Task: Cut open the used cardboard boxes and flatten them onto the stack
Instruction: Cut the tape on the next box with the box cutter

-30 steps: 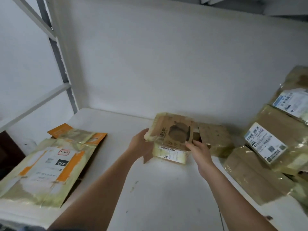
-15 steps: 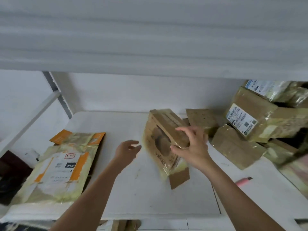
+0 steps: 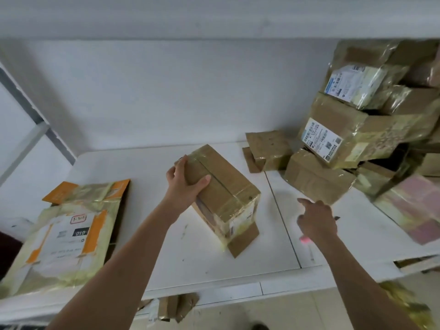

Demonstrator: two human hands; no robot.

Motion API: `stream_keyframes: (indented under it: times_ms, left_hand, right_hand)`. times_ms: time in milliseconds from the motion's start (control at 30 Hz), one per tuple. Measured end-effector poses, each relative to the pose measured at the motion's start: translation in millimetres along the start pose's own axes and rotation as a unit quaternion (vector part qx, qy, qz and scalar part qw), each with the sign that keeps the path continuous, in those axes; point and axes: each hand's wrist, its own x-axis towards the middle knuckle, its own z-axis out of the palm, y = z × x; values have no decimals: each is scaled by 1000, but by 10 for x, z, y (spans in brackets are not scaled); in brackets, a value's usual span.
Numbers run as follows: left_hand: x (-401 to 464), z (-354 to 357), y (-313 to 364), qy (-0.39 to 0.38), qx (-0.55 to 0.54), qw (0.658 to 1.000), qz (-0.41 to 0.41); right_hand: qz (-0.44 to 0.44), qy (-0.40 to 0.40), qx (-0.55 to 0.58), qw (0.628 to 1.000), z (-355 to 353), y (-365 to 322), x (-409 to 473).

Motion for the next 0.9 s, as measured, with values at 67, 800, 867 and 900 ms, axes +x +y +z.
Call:
stream_keyframes:
  times_ms: [67, 800, 867, 900]
  left_hand:
    - [-2, -4, 11, -4, 3, 1000, -1]
    - [-274, -286, -523, 5, -12, 999, -30]
    - [-266, -288, -562, 12, -21, 999, -23]
    - [-258, -289, -576, 14, -17, 1000, -19]
  right_hand:
    - [59, -55, -151, 985, 189, 330, 52]
    - [-308, -90, 532, 783, -226, -2049, -320]
    - [-299, -114, 519, 793, -9, -2100, -363]
    - [-293, -112, 512, 800, 92, -2102, -384]
